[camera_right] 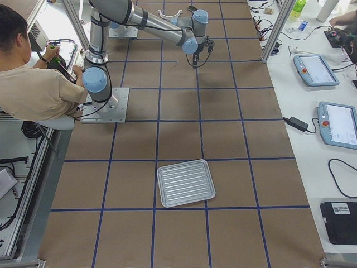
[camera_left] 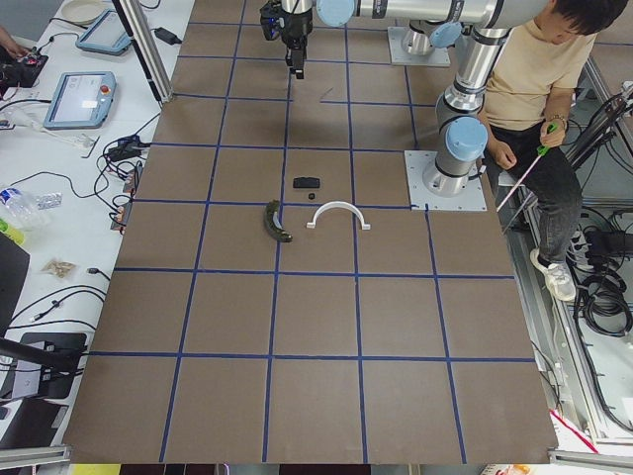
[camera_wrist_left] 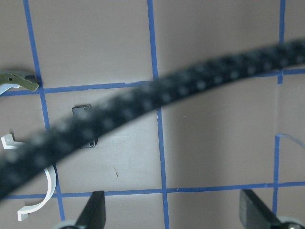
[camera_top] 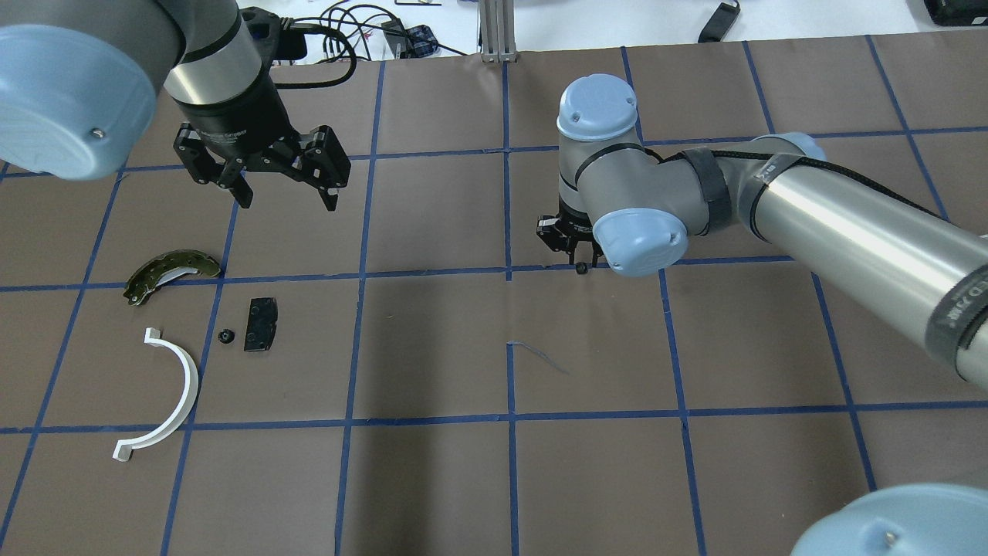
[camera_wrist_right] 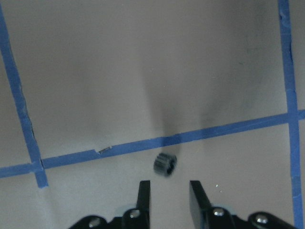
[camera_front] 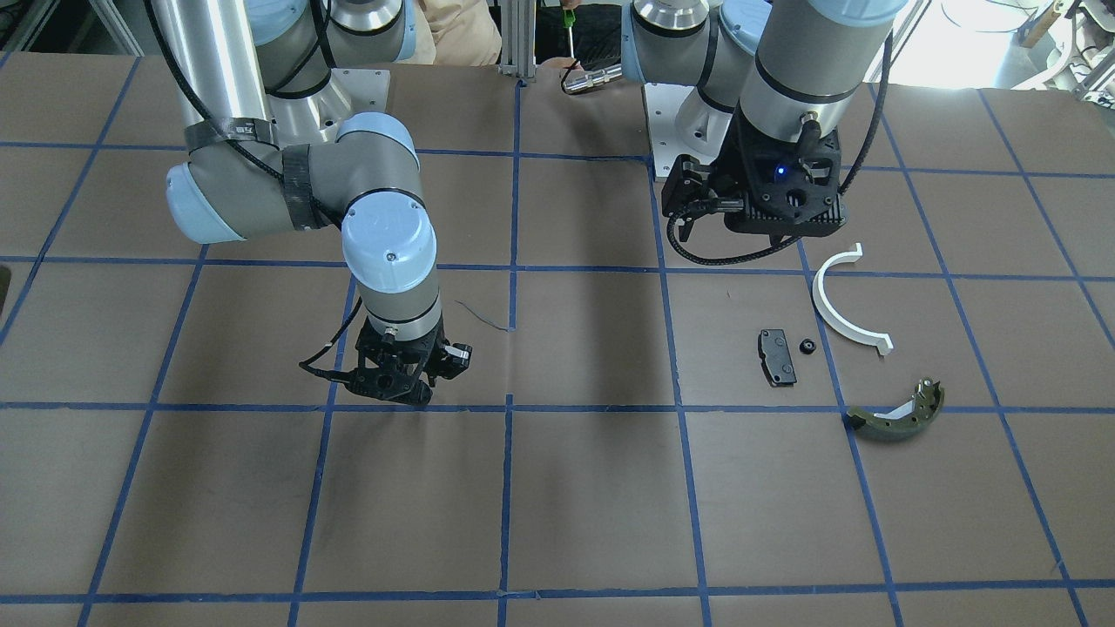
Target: Place bearing gear from tray to pile
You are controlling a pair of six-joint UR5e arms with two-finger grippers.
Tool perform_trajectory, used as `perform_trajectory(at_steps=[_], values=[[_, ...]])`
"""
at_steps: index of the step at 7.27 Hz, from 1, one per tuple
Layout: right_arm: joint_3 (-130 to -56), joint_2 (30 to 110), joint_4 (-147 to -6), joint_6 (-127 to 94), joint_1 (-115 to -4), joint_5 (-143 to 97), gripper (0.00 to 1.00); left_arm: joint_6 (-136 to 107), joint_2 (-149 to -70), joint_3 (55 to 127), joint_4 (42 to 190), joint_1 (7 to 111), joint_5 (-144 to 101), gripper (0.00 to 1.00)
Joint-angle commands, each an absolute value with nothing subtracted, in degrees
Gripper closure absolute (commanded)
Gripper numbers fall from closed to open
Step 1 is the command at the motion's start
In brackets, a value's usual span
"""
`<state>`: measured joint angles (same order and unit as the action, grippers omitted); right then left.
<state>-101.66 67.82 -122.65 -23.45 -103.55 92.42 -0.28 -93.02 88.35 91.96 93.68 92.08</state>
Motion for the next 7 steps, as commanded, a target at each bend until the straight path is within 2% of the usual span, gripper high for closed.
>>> perform_trajectory(at_steps=[1, 3, 5, 6, 7], values=[[-101.6, 70.0, -123.3, -20.6, -102.1, 93.2, 0.0, 0.6, -93.7, 88.5, 92.1, 93.6, 86.8, 0.0], [-101.7, 74.1, -120.5, -10.8, -92.0, 92.7, 0.0, 1.0, -94.3, 88.4, 92.0, 93.6, 86.6, 0.0], [-100.9, 79.3, -120.1, -3.5, -86.9, 93.4, 0.0, -3.7, -96.8, 89.0, 88.8, 96.8, 86.0, 0.0], [-100.2, 81.5, -116.4, 2.2, -81.5, 93.3, 0.0, -8.8, -101.0, 89.1, 81.5, 101.5, 86.0, 0.05], [-100.0, 84.1, -113.0, 9.3, -77.0, 93.0, 0.0, -16.3, -105.9, 88.3, 77.0, 106.5, 86.0, 0.0]])
